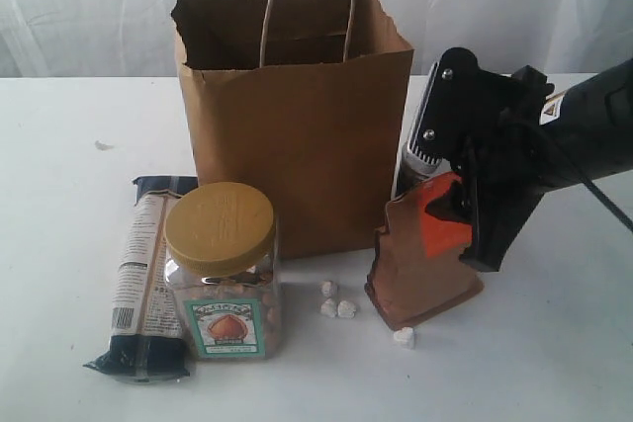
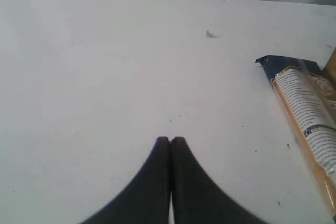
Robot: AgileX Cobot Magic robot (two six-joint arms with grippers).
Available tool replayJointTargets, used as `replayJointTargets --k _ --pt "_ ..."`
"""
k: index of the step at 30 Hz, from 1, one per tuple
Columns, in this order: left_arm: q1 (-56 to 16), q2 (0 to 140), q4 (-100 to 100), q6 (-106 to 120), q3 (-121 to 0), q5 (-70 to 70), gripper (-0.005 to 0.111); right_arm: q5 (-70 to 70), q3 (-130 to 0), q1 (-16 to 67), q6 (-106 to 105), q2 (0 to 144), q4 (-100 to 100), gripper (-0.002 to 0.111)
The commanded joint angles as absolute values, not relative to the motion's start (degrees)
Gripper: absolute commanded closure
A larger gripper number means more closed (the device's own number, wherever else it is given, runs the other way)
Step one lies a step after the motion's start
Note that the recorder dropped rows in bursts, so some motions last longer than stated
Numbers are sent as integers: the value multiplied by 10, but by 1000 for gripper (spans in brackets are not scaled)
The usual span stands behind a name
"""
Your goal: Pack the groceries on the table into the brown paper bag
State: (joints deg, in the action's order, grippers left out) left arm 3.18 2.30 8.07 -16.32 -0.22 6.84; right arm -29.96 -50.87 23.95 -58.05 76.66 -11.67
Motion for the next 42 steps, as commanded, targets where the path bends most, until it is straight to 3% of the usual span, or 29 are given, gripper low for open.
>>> replayJointTargets --k 1,7,22,34,42 --pt "32 21 78 -165 0 70 107 -302 -513 240 -580 762 -117 74" --pt "32 21 78 -165 0 70 107 -305 -513 240 -547 752 -115 108" --pt "32 21 78 -165 0 70 107 -331 -513 240 -519 726 -114 108" --pt "32 21 78 -165 0 70 107 -235 -513 236 -346 726 -113 108" --pt "32 21 78 -165 0 70 107 -311 -563 124 -183 769 -122 108"
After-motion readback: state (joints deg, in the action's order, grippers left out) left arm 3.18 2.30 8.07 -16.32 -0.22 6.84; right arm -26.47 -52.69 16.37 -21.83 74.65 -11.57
